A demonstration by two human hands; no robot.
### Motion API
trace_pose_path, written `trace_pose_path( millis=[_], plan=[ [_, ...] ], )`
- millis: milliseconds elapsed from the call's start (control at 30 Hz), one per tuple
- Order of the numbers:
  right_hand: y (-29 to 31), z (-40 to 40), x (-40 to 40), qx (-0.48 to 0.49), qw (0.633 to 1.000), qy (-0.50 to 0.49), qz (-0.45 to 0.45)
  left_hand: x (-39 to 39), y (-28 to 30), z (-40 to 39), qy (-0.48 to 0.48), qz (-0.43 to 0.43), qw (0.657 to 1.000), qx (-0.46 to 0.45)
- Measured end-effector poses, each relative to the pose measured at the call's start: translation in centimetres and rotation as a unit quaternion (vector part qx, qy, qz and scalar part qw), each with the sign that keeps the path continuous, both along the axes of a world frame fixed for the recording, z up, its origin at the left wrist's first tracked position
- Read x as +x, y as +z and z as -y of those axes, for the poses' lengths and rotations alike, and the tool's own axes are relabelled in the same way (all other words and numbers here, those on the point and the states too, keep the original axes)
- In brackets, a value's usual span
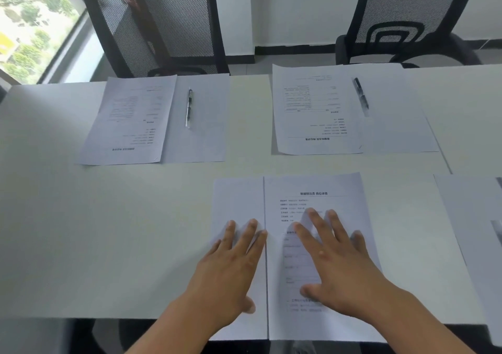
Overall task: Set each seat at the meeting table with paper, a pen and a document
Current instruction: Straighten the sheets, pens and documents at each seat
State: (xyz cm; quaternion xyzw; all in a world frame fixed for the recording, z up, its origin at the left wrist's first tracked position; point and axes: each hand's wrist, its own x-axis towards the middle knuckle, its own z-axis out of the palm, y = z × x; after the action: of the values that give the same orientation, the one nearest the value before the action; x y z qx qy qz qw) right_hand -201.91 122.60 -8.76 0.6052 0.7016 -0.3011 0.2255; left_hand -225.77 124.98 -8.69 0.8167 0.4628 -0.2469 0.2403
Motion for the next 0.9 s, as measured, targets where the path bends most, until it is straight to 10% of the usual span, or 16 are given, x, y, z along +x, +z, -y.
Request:
trace_pose_path(
  millis=[900],
  plan=[
    [-0.39,0.07,0.27,0.024,1.0,-0.013,-0.002,0.63,0.41,-0.26,-0.005,-0.005,0.999,0.042]
  ],
)
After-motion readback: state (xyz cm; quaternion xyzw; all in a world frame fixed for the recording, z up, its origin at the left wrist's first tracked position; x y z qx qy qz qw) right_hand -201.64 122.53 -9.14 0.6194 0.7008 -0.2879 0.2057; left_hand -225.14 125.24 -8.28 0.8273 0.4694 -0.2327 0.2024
